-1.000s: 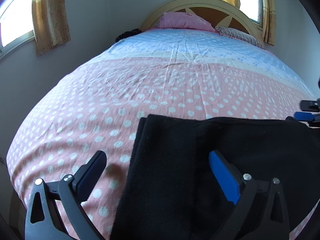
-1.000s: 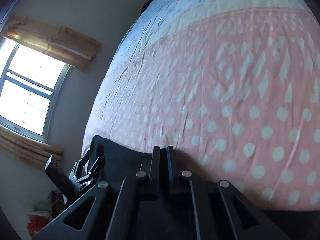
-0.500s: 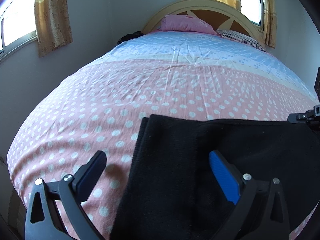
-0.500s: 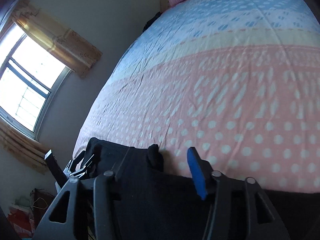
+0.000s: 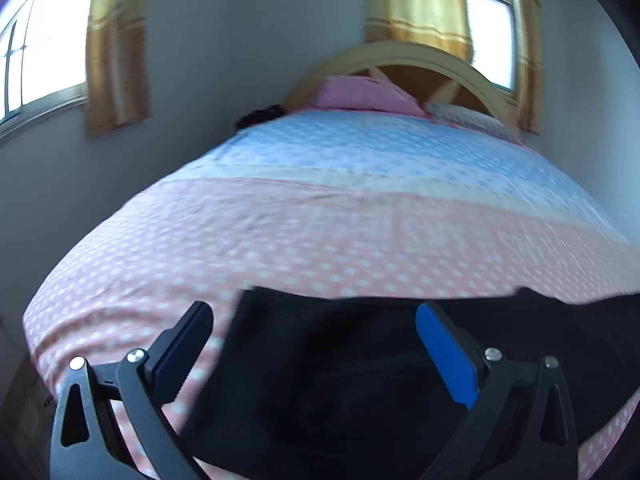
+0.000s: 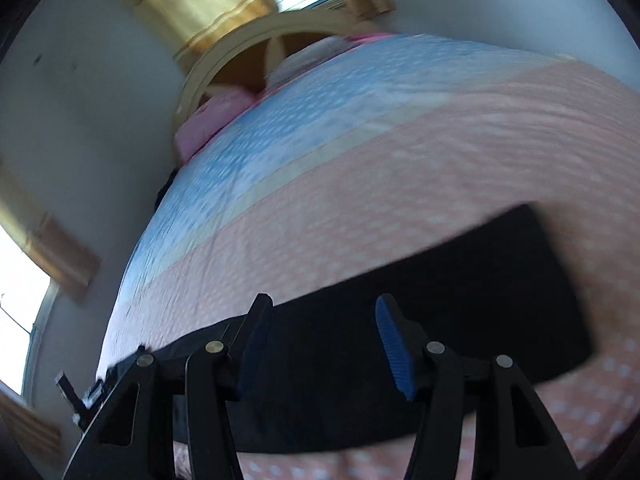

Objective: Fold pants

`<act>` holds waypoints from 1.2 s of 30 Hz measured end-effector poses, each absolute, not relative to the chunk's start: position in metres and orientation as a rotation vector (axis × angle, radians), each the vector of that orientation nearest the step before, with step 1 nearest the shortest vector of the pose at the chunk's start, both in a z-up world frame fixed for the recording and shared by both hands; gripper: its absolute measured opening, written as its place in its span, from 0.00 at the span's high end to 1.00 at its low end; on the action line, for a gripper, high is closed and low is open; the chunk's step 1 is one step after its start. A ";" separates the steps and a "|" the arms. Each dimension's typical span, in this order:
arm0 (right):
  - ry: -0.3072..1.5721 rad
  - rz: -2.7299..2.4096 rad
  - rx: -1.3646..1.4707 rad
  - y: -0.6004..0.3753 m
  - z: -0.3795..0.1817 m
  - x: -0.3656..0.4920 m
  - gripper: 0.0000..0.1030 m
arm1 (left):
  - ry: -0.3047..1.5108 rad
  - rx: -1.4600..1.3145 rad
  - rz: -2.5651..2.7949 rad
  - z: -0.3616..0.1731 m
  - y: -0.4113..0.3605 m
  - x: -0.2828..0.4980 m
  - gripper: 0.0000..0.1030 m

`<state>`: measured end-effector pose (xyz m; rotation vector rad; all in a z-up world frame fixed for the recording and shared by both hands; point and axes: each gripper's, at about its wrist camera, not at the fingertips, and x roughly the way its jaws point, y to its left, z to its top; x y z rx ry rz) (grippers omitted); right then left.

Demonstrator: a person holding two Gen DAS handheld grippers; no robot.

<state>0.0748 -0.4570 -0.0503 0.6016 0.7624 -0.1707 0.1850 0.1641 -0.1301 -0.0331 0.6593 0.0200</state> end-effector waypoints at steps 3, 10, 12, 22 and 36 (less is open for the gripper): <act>0.726 -0.290 0.636 -0.502 -0.050 0.038 0.46 | 0.702 0.013 -0.038 -0.138 0.134 0.187 0.00; 0.749 -0.404 0.781 -0.566 -0.082 -0.005 0.46 | 0.792 0.077 -0.048 -0.156 0.108 0.198 0.00; 0.746 -0.342 0.866 -0.574 -0.096 -0.008 0.46 | 0.824 0.044 -0.056 -0.160 0.113 0.202 0.00; 0.768 -0.257 0.831 -0.549 -0.109 0.011 0.48 | 0.827 0.035 -0.064 -0.163 0.113 0.200 0.00; 0.802 -0.240 0.986 -0.565 -0.119 -0.006 0.69 | 0.835 0.018 -0.072 -0.165 0.113 0.201 0.00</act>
